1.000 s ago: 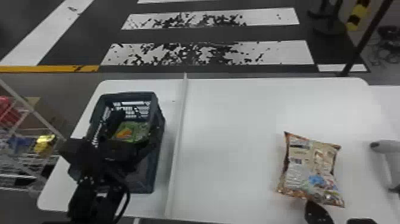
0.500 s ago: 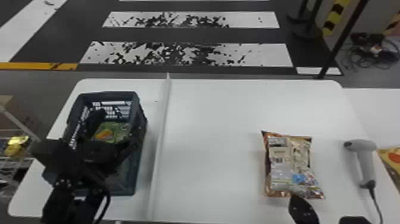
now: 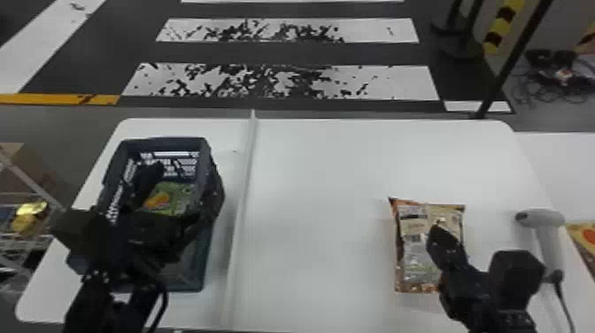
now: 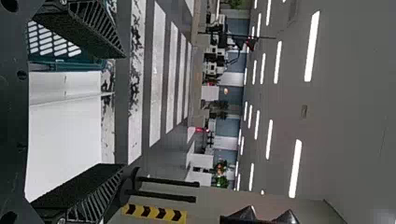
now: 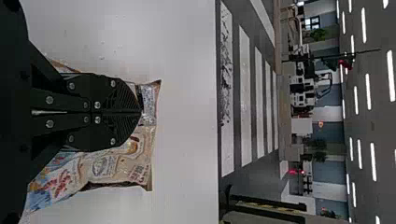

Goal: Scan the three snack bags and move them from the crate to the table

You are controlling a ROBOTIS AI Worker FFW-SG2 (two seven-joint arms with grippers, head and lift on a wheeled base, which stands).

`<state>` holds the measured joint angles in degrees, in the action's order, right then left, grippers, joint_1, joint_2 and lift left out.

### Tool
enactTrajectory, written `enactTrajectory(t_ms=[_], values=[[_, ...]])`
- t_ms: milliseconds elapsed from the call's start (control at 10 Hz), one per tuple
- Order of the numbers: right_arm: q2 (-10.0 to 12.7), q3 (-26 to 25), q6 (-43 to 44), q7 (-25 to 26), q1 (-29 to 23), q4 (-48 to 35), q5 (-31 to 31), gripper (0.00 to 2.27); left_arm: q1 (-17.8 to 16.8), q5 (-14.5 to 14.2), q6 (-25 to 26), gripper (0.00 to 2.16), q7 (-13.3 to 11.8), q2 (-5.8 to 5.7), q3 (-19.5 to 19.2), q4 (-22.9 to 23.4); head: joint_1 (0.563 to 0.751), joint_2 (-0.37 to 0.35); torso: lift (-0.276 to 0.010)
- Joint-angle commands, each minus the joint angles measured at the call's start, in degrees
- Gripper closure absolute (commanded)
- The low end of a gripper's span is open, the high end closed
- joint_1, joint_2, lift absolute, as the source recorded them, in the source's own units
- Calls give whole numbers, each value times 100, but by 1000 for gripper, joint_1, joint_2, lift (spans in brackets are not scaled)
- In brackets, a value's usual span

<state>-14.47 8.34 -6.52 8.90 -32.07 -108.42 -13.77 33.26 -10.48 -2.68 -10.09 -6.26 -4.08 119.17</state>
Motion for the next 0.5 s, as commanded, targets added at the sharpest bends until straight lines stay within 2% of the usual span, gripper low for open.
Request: enactTrajectory(t_ms=[0, 400], values=[[102, -87, 287, 6, 245, 427, 93, 2162, -47, 73, 141, 33, -37, -42, 74, 28, 695, 35, -62], [181, -52, 884, -3, 316, 1086, 172, 2162, -82, 82, 211, 33, -107, -68, 206, 28, 695, -31, -62]])
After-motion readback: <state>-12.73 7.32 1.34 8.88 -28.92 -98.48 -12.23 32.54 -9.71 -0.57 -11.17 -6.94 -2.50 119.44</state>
